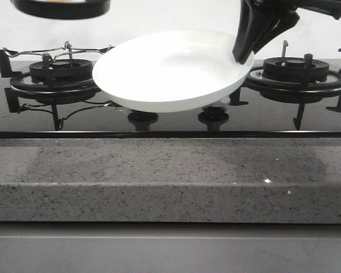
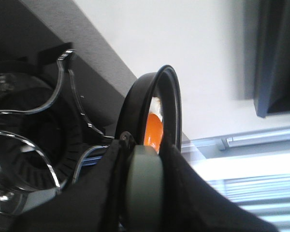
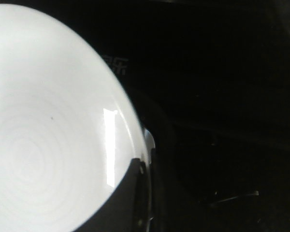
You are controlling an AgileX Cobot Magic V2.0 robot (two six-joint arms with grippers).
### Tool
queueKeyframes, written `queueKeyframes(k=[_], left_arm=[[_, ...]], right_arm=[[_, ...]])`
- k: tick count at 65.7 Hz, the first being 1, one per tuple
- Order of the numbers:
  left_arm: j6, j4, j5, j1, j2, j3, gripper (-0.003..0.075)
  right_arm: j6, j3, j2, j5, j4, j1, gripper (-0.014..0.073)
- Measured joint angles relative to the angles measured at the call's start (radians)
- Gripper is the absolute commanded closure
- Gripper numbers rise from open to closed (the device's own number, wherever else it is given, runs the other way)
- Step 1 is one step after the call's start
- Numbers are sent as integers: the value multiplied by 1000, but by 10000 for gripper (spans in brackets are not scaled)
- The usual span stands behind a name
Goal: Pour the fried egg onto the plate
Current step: 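Lift and tip the frying pan with the left gripper over the plate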
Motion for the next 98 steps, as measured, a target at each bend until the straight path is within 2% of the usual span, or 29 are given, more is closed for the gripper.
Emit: queueKeyframes(k=[20,29,45,62,92,98], left_arm=[[67,77,-8,-65,-165,82,741],[92,114,-34,-144,-220,89,741],[129,221,-161,-298,-302,91,741],[291,300,-288,-451,-381,73,741],[634,525,-401,-692,-438,0,741],[667,571,-407,-720,-438,0,741]], right_arm=[[0,0,0,0,0,0,694],[0,0,0,0,0,0,694],[0,0,0,0,0,0,694],[0,0,0,0,0,0,694],[0,0,0,0,0,0,694],[0,0,0,0,0,0,694]])
